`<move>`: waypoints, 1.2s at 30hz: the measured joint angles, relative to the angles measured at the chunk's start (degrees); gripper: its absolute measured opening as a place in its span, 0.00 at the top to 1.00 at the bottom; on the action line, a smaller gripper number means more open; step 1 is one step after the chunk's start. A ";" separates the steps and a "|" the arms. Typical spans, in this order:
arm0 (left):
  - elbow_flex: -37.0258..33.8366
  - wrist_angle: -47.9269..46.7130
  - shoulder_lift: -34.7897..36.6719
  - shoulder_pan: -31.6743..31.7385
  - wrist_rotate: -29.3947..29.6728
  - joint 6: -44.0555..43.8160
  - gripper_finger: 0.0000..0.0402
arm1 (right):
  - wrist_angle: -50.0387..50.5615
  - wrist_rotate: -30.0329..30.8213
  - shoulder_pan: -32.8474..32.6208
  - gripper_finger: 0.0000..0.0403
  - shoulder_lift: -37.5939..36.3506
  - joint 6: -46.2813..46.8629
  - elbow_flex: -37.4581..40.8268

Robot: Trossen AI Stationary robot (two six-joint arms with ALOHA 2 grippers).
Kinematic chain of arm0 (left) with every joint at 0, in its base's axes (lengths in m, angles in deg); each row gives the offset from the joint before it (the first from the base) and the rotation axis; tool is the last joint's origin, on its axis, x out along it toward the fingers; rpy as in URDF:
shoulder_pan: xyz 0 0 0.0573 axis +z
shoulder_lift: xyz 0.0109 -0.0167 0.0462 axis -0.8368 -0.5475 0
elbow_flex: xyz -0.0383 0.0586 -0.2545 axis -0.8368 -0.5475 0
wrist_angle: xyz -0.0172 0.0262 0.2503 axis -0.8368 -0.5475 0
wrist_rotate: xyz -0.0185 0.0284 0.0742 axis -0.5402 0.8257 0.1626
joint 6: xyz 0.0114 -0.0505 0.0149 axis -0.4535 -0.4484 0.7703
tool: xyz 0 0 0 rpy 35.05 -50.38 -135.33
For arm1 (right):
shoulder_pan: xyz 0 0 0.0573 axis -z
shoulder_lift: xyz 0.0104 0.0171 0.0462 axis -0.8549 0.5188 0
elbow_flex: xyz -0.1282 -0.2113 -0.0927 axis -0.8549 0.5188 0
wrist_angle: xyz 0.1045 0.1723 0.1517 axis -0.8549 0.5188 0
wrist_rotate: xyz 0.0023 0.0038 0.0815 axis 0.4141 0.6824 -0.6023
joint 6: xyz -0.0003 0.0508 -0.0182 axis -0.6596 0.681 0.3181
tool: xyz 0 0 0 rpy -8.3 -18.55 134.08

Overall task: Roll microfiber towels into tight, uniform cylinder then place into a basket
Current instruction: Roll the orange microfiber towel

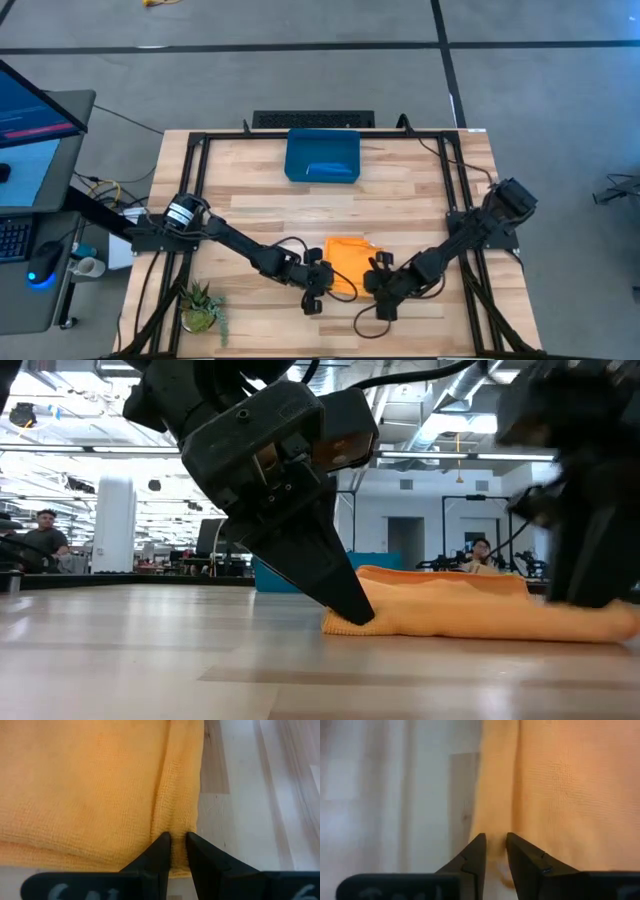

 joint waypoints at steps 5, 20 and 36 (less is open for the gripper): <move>-0.06 0.03 -0.04 -0.02 -0.10 -0.11 0.85 | 8.66 0.53 -1.97 0.76 -7.56 -1.10 -0.07; -0.12 0.34 -0.04 0.22 -0.43 -2.94 0.85 | 0.23 18.56 -15.15 0.68 -1.82 -9.63 -0.28; -0.16 0.47 -0.04 0.28 -0.38 -2.94 0.85 | 0.16 21.43 -9.29 0.44 9.53 -19.81 -5.51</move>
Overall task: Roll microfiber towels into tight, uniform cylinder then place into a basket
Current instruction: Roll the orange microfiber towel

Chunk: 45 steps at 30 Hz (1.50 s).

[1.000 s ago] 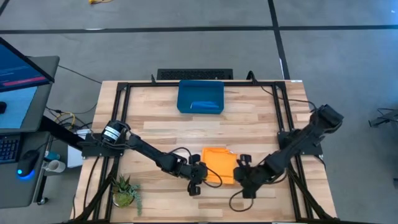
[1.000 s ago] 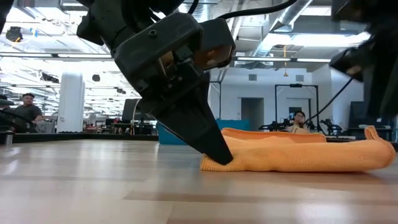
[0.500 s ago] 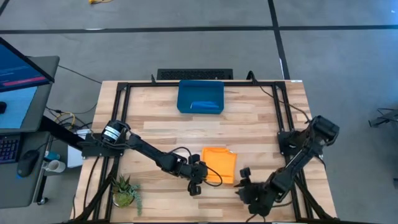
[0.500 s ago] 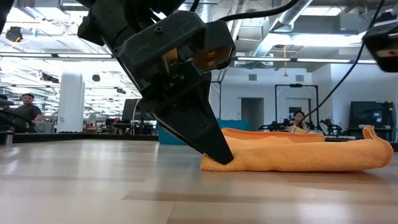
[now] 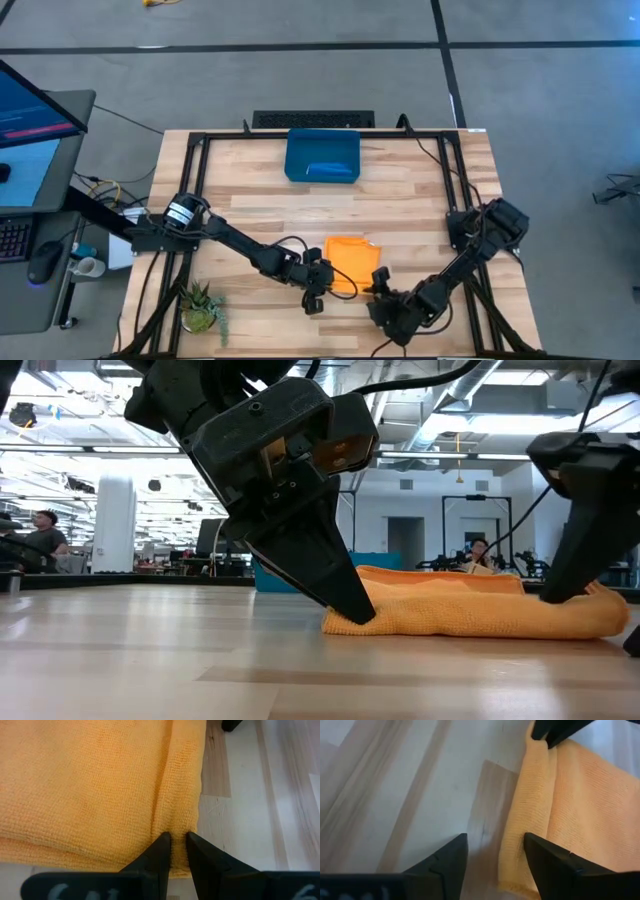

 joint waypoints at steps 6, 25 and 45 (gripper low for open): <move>0.00 0.00 0.00 0.02 0.02 0.00 0.85 | 0.85 -0.56 0.81 0.47 -0.21 1.79 -0.06; 0.00 0.02 0.00 0.00 0.15 0.00 0.85 | 8.49 -4.11 3.92 0.59 -1.57 10.71 0.06; 0.00 0.04 0.00 0.02 0.11 0.00 0.85 | 16.08 -8.20 3.64 0.38 -7.90 13.06 -3.55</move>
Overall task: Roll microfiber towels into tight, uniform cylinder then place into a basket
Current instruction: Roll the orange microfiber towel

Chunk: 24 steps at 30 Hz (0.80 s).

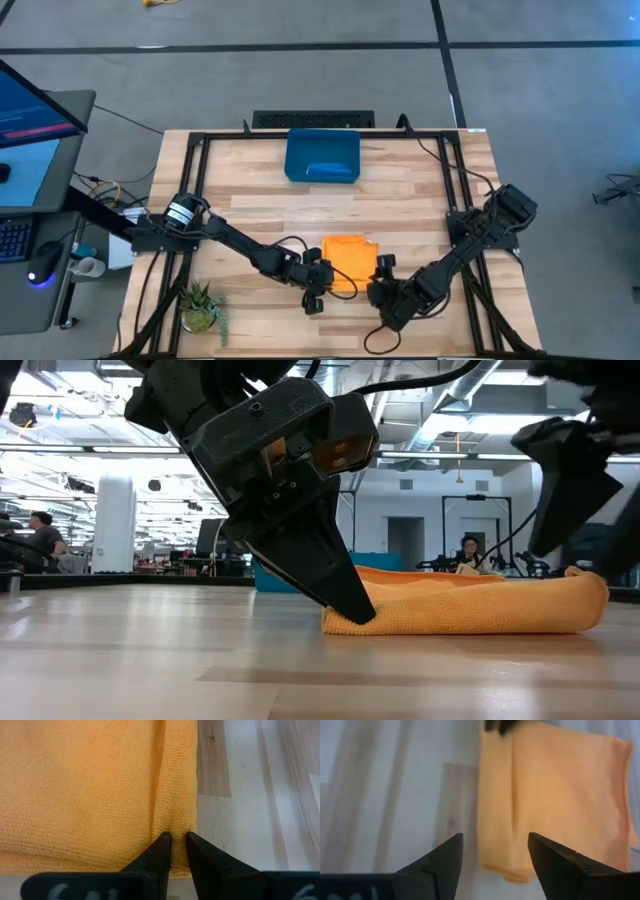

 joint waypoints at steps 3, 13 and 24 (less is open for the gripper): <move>0.00 0.01 0.00 0.00 -0.02 0.00 0.85 | -2.50 0.32 -0.59 0.38 0.23 -1.63 -0.17; 0.00 0.01 0.00 0.00 -0.05 0.00 0.85 | -6.19 0.50 -0.39 0.38 4.69 -5.35 -0.15; 0.02 -0.01 0.00 -0.04 -0.15 1.55 0.85 | -2.81 0.23 1.38 0.38 6.51 -0.30 -0.37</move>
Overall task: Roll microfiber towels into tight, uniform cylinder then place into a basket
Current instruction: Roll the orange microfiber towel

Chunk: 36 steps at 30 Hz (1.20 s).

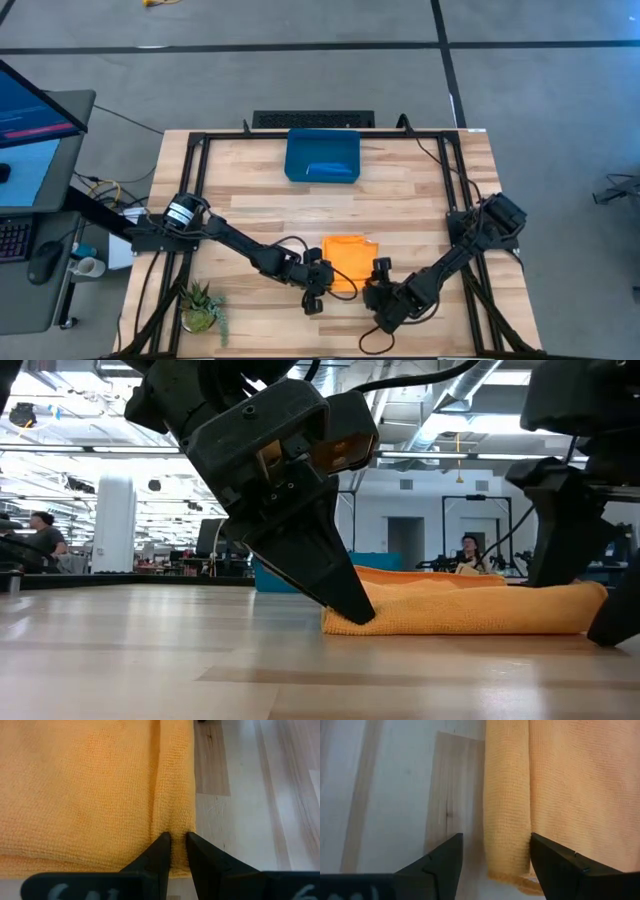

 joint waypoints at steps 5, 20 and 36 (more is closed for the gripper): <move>-0.02 0.77 0.33 0.00 0.02 0.69 0.85 | -0.77 -2.00 0.97 0.45 -0.02 0.54 0.04; 2.51 0.47 0.00 -1.16 2.53 7.11 0.85 | -1.21 -6.04 3.43 0.97 -0.02 3.70 0.09; 2.73 0.05 6.23 -9.38 22.50 23.39 0.85 | -1.21 -6.86 3.40 0.96 0.00 3.83 0.13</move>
